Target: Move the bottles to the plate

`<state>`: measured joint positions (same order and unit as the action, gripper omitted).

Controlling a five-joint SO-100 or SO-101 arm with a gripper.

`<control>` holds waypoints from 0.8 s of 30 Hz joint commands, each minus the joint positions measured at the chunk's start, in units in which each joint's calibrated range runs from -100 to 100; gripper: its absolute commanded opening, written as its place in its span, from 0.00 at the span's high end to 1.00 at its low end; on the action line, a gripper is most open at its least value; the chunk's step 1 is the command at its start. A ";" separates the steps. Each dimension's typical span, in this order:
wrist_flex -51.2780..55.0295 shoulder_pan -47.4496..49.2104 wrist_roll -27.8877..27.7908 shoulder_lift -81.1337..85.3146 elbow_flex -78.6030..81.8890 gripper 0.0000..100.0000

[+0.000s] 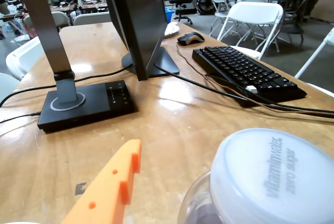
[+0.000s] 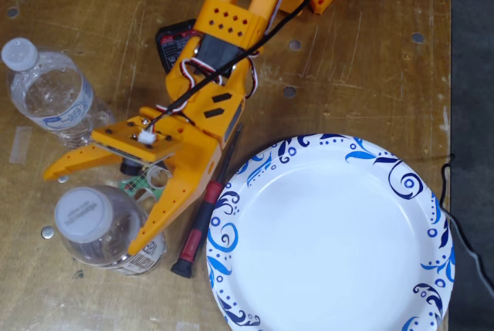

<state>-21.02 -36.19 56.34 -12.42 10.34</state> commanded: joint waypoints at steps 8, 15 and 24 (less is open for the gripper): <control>-0.91 -1.71 0.00 -2.26 -6.83 0.52; -0.91 -2.79 -0.06 -2.68 -6.83 0.52; -0.04 -3.11 0.26 -2.76 -6.11 0.57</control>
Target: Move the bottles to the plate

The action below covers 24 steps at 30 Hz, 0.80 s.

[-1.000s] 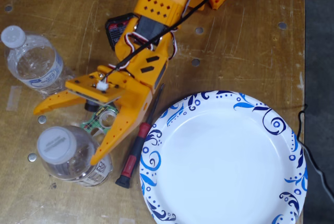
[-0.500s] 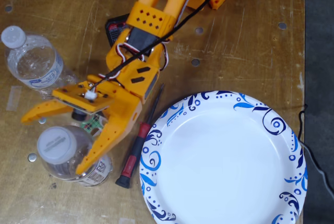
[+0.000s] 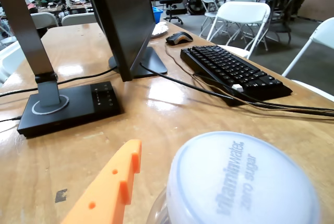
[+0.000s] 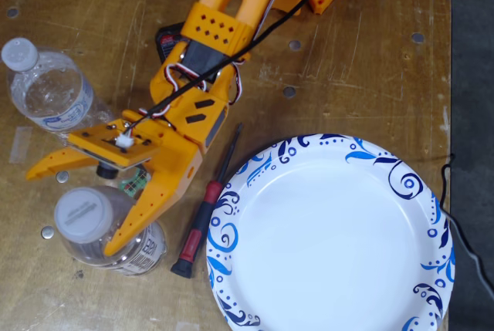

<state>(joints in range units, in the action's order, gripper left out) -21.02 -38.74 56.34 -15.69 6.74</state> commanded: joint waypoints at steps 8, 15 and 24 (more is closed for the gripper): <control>-0.91 -1.64 0.36 -1.93 -2.87 0.64; -0.91 -2.71 0.41 -2.19 -2.78 0.70; -0.13 -3.47 0.36 0.60 -2.24 0.75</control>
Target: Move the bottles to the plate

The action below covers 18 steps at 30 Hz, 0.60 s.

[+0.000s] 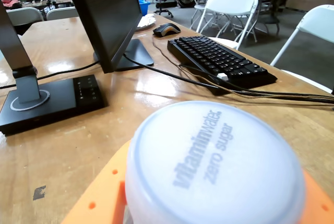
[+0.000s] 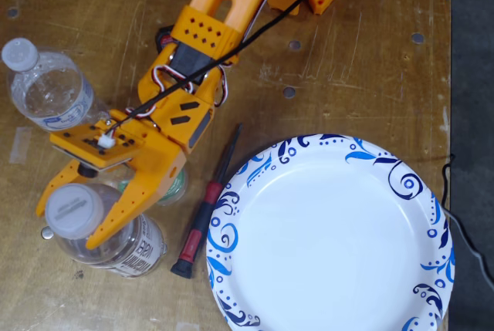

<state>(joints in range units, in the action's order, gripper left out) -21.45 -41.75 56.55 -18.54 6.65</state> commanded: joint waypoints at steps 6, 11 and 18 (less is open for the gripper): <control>-0.22 0.08 0.15 3.45 -2.15 0.72; -0.40 0.73 0.15 4.12 -2.24 0.74; -0.14 -2.19 0.15 6.31 -0.89 0.89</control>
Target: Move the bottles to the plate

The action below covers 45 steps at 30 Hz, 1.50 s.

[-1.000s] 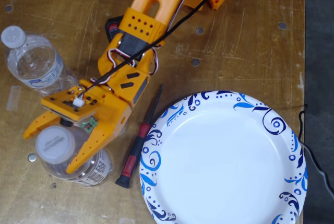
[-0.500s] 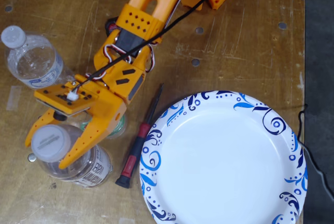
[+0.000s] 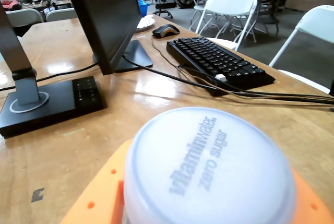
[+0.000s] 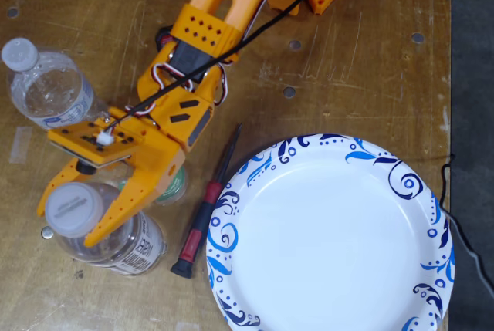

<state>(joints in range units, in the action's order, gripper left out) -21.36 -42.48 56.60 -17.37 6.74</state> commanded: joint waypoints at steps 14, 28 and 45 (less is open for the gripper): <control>0.39 -1.67 0.10 16.10 5.42 0.91; 17.10 15.15 3.70 35.75 11.00 0.92; 24.41 38.98 3.49 48.82 28.84 0.92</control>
<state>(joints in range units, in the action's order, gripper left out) 3.06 -5.01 60.20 28.69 35.25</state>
